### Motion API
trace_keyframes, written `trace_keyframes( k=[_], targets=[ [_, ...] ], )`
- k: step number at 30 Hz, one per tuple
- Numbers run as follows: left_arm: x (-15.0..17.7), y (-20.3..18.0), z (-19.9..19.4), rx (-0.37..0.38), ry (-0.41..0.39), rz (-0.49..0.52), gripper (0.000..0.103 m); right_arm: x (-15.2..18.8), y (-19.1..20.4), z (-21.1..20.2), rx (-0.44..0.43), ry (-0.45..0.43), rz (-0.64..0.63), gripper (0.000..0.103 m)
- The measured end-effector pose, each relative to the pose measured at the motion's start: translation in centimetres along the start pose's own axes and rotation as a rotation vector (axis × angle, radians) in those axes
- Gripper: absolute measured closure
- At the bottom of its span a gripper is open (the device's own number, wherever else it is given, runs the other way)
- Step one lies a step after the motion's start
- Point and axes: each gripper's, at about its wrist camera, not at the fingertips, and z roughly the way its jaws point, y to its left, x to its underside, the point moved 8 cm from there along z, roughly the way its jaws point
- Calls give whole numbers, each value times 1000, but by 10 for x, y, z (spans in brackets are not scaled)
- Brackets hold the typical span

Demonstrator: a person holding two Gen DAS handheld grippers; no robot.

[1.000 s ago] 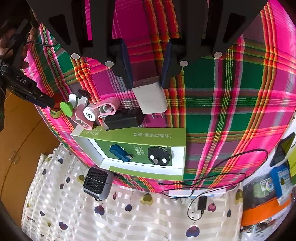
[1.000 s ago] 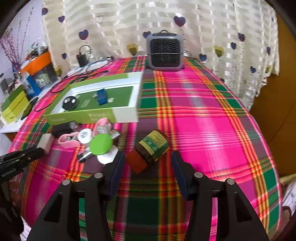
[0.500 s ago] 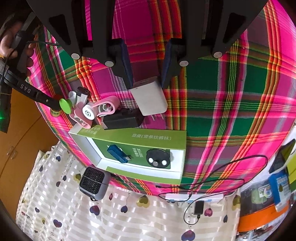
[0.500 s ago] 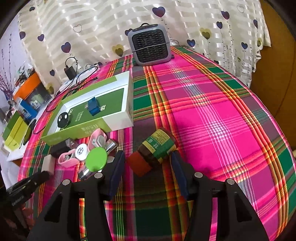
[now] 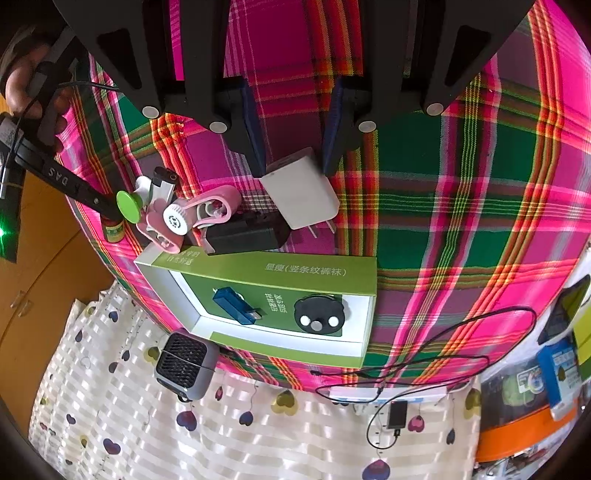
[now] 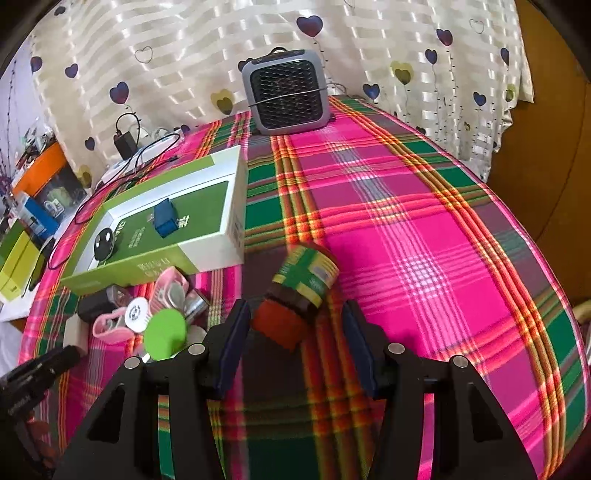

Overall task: Organize rigid objects
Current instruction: 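Move the right gripper toward the brown jar while the left gripper approaches the white charger, then close the right gripper around the brown jar with red lid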

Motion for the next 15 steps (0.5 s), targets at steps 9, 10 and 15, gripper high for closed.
trace_keyframes(
  k=[9,10,15],
  targets=[
    [-1,1,0,-6,3,-5,73,0,-4,-8,51,-26,-55,51],
    [-2,2,0,-8,4,-7,73,-2,-1,-6,39,-24,-68,51],
    [-4,2,2,-14,11,-15,73,-8,5,6,33,9,-133,51]
  ],
)
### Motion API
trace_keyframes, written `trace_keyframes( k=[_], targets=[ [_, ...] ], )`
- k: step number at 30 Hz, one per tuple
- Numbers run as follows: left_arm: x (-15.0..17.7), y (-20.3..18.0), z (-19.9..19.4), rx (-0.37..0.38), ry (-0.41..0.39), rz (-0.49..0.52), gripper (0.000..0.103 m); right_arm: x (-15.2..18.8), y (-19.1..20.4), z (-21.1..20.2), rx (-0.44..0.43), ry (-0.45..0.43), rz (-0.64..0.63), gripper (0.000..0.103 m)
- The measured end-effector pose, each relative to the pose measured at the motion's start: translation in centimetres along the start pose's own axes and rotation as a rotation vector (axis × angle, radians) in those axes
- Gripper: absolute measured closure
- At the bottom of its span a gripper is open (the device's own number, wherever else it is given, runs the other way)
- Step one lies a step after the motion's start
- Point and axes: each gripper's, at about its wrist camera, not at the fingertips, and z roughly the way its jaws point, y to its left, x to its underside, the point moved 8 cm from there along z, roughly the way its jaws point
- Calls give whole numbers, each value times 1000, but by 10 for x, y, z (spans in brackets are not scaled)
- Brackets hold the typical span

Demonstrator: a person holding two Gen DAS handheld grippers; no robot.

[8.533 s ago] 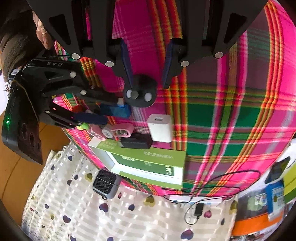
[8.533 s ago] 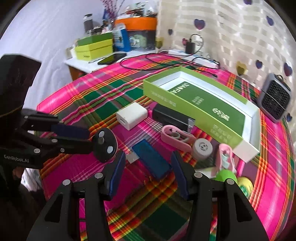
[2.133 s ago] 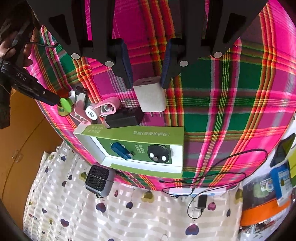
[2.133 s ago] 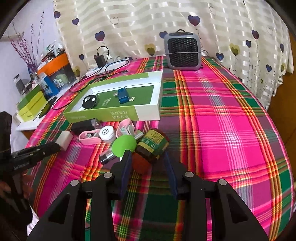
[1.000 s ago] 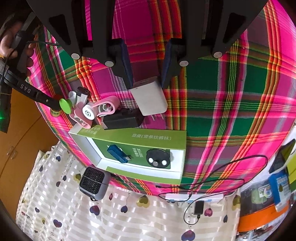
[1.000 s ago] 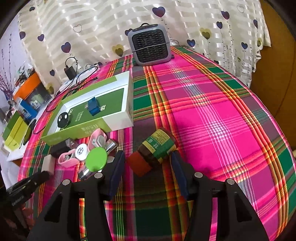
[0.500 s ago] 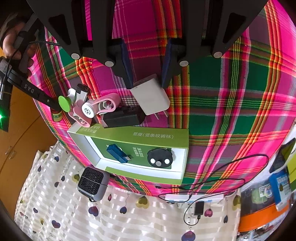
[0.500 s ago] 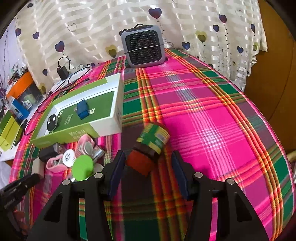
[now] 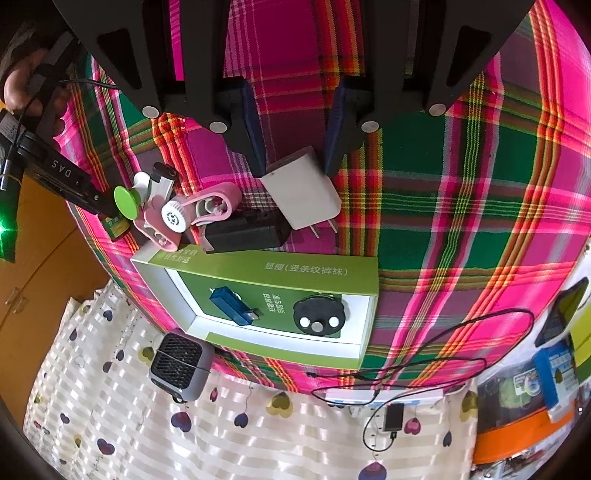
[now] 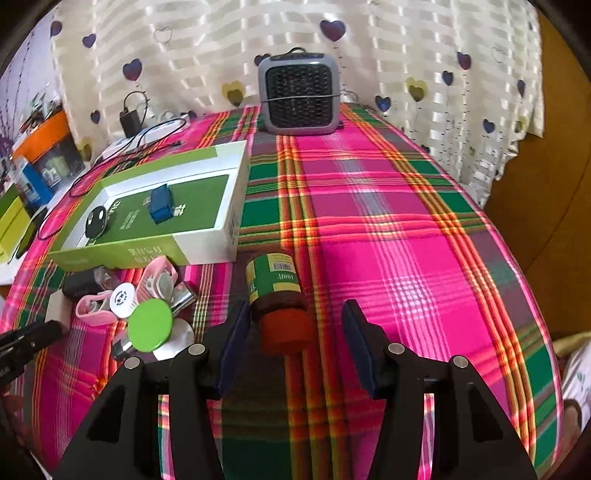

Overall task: Organize rigid objects
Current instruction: 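Close the right gripper around the brown jar with red lid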

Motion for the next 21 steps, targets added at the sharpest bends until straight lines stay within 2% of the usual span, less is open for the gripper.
trace_keyframes(
  k=[4,10,12,15,19,21],
  targets=[
    [-2,-1,1,-2,3,-3,73,3,3,7,-14,31,-29,51],
    [-7,-4,6,-36,13,-7,73,1,5,10,-9,34,-48,51],
    [-8,-5,4,-32,9,-32,73,1,5,10,-10,34,-53,51],
    [-10,-7,-4,-31,-18,-19,72,0,5,10,-15,34,-48,51],
    [-12,-5,0,-48,-4,-42,72,0,5,10,-10,35,-55,51],
    [-15,-8,2,-61,1,-44,64,1,5,10,-14,35,-56,51]
  ],
)
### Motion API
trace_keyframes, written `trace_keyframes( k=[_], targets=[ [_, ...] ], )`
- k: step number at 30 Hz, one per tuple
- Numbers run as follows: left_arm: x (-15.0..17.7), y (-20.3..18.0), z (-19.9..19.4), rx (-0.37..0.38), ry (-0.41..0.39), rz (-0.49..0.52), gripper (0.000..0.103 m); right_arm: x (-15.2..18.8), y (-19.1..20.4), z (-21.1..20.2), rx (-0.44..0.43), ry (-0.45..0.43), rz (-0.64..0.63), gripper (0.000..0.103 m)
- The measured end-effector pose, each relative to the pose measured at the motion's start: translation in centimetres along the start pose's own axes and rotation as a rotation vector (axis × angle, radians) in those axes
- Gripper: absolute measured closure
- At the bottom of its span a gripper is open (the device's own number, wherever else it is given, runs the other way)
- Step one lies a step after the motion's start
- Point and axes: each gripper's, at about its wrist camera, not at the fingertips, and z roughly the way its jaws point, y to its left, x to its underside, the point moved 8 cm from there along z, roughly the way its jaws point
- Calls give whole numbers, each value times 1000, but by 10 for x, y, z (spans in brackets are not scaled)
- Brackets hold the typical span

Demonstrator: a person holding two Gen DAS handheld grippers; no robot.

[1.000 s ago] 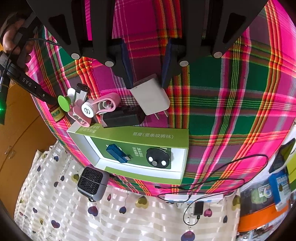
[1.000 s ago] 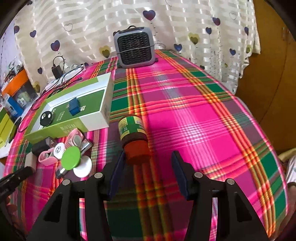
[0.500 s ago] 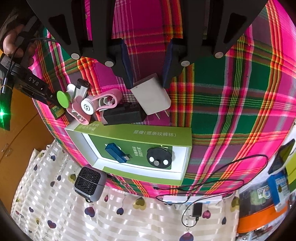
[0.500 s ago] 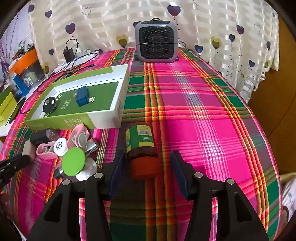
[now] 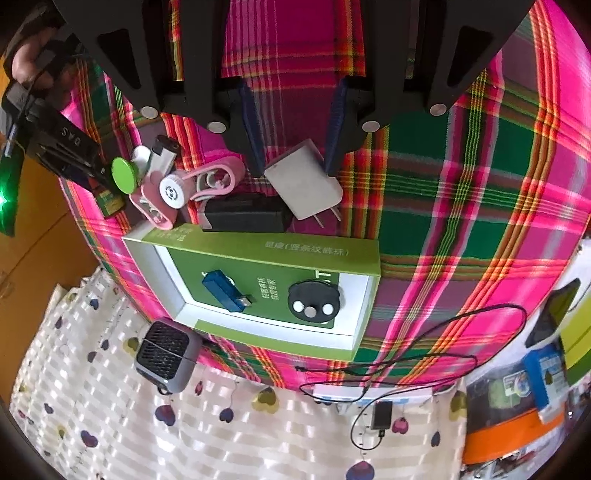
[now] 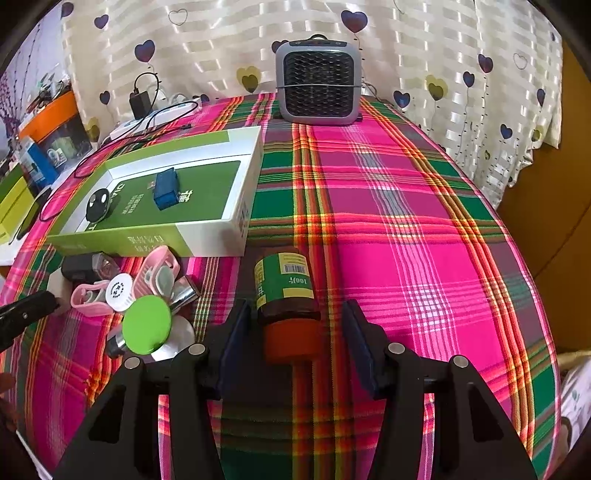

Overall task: Organize rigid objects
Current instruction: 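Close the right gripper around the brown jar with red lid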

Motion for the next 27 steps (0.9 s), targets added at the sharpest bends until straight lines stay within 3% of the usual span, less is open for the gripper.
trace_keyframes(
  k=[7,13,27],
  targets=[
    [-6,3,11,-59,31,-17,61,0,1,0,-6,-1,5,51],
    [-4,1,17,-103,38,26,61,0,2,0,-20,-4,15,51],
    [-7,4,18,-49,16,20,62,-1,-1,-1,-29,-6,23,53]
  ],
)
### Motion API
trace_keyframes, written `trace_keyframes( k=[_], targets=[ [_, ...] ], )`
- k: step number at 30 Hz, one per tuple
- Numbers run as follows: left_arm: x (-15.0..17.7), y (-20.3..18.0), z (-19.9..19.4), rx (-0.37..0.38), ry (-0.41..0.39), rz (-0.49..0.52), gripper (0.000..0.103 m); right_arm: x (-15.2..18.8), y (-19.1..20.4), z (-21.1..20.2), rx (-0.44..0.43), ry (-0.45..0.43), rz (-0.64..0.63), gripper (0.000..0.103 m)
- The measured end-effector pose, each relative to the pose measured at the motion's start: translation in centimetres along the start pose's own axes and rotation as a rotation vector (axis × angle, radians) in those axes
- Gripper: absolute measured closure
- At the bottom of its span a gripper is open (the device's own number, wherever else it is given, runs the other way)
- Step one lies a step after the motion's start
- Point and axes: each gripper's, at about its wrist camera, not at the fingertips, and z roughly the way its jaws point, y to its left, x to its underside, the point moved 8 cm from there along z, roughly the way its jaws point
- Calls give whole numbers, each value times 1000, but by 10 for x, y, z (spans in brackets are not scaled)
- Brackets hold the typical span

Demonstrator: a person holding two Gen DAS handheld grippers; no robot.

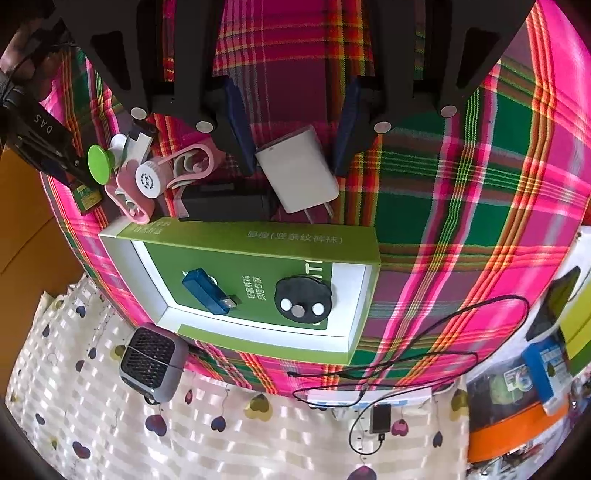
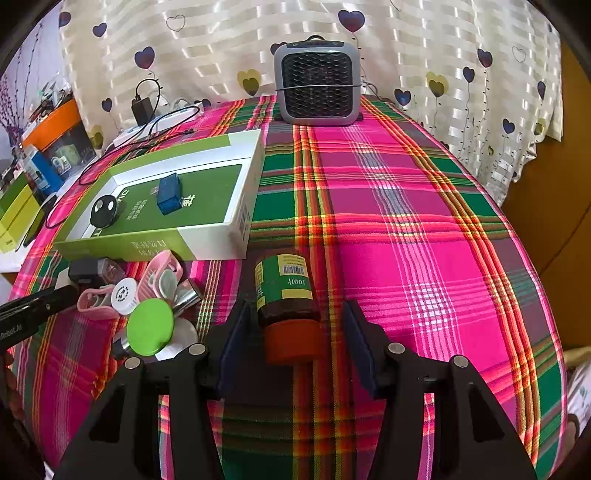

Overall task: Organize rigid objects
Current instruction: 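Close the right gripper around the brown jar with red lid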

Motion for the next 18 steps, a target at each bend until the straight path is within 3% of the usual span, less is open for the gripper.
trace_keyframes(
  k=[3,18],
  targets=[
    [0,2,-1,19,-5,-10,63,0,-2,-1,-2,-5,9,70],
    [3,2,-4,42,-14,-8,64,2,2,-5,-1,-15,-8,70]
  ],
)
